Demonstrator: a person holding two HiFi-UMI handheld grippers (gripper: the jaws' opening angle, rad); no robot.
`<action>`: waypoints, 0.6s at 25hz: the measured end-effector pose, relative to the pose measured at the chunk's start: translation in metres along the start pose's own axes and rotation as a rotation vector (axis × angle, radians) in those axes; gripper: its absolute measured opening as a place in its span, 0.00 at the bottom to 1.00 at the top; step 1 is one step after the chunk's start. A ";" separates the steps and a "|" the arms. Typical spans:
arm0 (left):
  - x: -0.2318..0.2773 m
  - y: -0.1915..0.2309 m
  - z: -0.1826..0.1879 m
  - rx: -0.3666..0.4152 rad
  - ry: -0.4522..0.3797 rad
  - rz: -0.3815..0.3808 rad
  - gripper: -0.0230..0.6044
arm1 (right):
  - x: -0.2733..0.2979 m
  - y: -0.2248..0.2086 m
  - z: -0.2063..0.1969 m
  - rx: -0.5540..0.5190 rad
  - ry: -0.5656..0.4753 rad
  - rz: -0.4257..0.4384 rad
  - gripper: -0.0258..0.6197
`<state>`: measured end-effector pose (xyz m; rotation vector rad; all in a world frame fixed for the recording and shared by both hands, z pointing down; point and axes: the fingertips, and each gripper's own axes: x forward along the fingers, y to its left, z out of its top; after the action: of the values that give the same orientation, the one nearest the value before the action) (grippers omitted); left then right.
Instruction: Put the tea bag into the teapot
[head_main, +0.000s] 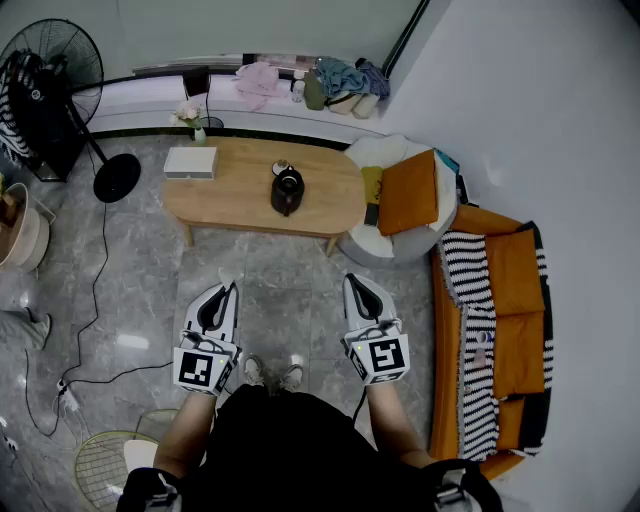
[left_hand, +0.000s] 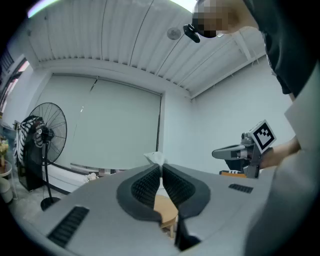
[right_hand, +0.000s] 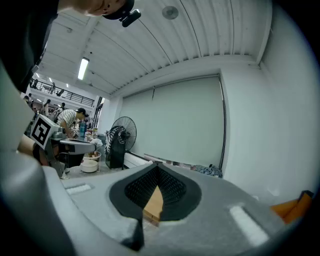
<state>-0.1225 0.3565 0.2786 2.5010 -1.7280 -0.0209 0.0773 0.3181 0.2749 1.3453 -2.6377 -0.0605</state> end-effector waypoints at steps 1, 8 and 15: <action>0.000 0.000 0.001 0.005 -0.026 0.002 0.07 | -0.002 -0.001 0.001 -0.002 -0.005 -0.003 0.05; 0.000 -0.016 0.004 0.041 -0.056 0.013 0.07 | -0.018 -0.008 0.002 0.015 -0.041 0.023 0.05; 0.005 -0.045 -0.002 0.063 -0.047 0.011 0.07 | -0.037 -0.021 -0.014 -0.010 -0.033 0.043 0.05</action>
<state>-0.0787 0.3673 0.2766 2.5552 -1.7880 -0.0255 0.1179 0.3357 0.2811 1.2950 -2.6888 -0.0912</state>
